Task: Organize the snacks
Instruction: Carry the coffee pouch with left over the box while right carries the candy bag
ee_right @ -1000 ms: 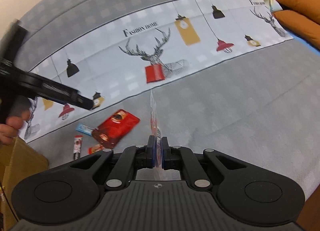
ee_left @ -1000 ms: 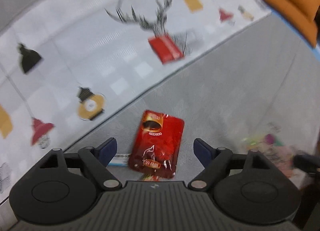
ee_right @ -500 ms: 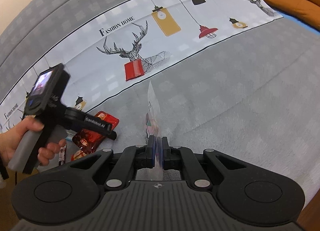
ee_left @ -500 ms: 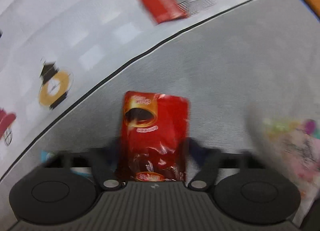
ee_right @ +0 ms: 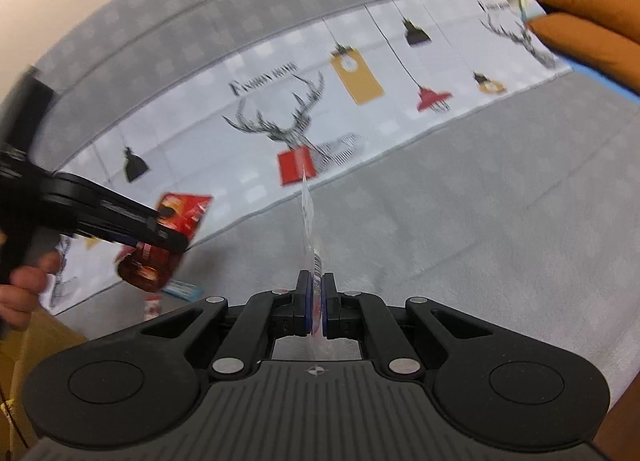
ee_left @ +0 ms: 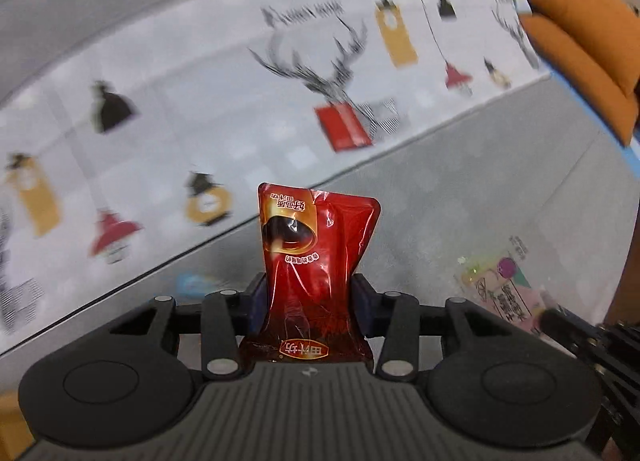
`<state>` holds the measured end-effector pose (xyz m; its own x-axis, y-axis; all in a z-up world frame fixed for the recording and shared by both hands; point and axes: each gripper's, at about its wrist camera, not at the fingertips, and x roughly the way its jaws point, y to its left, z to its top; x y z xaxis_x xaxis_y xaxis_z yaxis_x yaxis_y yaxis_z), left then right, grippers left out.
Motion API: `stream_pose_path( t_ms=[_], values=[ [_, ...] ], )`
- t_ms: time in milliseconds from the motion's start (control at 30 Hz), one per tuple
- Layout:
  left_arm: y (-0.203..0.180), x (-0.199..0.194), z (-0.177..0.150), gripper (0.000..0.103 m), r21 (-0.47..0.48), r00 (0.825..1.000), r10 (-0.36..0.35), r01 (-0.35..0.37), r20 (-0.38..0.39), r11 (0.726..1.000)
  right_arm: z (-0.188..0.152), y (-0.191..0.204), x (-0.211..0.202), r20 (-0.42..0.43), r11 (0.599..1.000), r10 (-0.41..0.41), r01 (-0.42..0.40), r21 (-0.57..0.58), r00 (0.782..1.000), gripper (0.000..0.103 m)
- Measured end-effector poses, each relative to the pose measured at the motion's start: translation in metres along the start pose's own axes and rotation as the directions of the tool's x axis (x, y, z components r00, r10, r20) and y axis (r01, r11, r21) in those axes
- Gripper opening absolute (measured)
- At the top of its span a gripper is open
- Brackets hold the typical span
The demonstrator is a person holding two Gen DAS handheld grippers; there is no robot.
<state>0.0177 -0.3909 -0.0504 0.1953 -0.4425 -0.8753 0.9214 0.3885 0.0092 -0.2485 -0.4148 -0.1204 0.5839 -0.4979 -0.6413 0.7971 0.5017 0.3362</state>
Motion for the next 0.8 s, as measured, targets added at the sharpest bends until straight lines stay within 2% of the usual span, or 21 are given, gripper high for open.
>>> stream_pose_path(
  t_ms=[167, 333, 467, 633, 800],
  values=[
    [0.021, -0.084, -0.037, 0.048, -0.058, 0.996, 0.063, -0.059, 0.063, 0.997, 0.001, 0.035, -0.042, 0.048, 0.998, 0.043, -0.041, -0.051, 0.998, 0.005],
    [0.044, -0.156, -0.103, 0.048, -0.111, 0.994, 0.088, -0.080, 0.070, 0.991, -0.011, 0.083, -0.098, 0.080, 0.984, 0.133, -0.122, -0.128, 0.988, 0.005],
    [0.059, -0.206, -0.163, 0.048, -0.155, 0.988, 0.136, -0.122, 0.078, 0.980, -0.031, 0.123, -0.144, 0.079, 0.960, 0.220, -0.201, -0.195, 0.972, 0.005],
    [0.083, -0.251, -0.236, 0.048, -0.239, 0.981, 0.183, -0.163, 0.060, 0.957, -0.071, 0.168, -0.190, 0.018, 0.915, 0.312, -0.295, -0.277, 0.950, 0.005],
    [0.102, -0.278, -0.304, 0.048, -0.327, 0.973, 0.228, -0.207, 0.026, 0.922, -0.108, 0.205, -0.215, -0.058, 0.870, 0.360, -0.358, -0.339, 0.931, 0.005]
  ],
)
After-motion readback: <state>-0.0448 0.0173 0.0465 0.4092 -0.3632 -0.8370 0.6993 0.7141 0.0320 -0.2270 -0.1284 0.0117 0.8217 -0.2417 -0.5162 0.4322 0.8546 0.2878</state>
